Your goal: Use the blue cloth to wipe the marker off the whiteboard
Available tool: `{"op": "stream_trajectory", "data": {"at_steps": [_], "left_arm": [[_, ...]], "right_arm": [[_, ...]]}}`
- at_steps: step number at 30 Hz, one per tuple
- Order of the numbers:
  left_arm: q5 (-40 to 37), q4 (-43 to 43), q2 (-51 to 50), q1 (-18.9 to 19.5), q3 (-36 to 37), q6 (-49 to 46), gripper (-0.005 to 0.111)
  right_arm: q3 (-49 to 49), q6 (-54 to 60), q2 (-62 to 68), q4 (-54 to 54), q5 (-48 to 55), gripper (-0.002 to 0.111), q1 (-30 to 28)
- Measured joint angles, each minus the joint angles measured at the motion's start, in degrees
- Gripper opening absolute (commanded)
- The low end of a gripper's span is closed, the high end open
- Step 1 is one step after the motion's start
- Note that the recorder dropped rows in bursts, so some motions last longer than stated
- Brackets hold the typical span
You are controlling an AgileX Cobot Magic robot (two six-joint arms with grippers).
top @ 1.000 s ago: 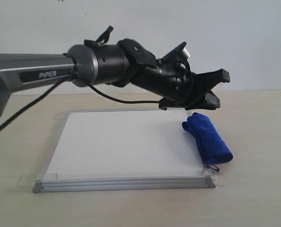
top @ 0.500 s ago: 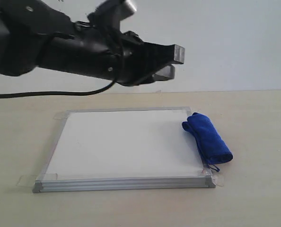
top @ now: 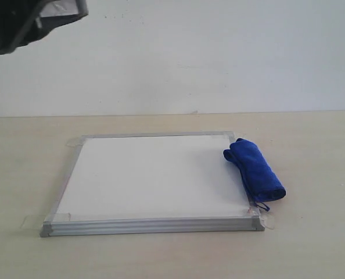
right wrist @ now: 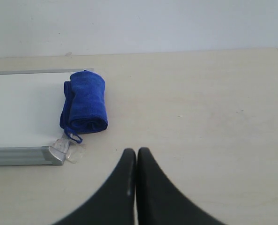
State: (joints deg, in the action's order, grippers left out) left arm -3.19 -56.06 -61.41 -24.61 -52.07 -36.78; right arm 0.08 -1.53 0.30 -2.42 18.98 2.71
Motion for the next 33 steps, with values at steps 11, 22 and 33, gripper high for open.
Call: {"op": "stream_trajectory", "data": {"at_steps": [11, 22, 33], "left_arm": [[0.34, 0.29, 17.72, 0.0, 9.84, 0.75, 0.004], [-0.61, 2.45, 24.81, 0.95, 9.88, -2.7, 0.004], [-9.83, 11.72, 44.02, 24.17, 23.26, -10.22, 0.004]], "right_arm": [[0.0, 0.0, 0.0, 0.0, 0.0, 0.0, 0.0], [0.0, 0.0, 0.0, 0.0, 0.0, 0.0, 0.0], [0.0, 0.0, 0.0, 0.0, 0.0, 0.0, 0.0]]}}
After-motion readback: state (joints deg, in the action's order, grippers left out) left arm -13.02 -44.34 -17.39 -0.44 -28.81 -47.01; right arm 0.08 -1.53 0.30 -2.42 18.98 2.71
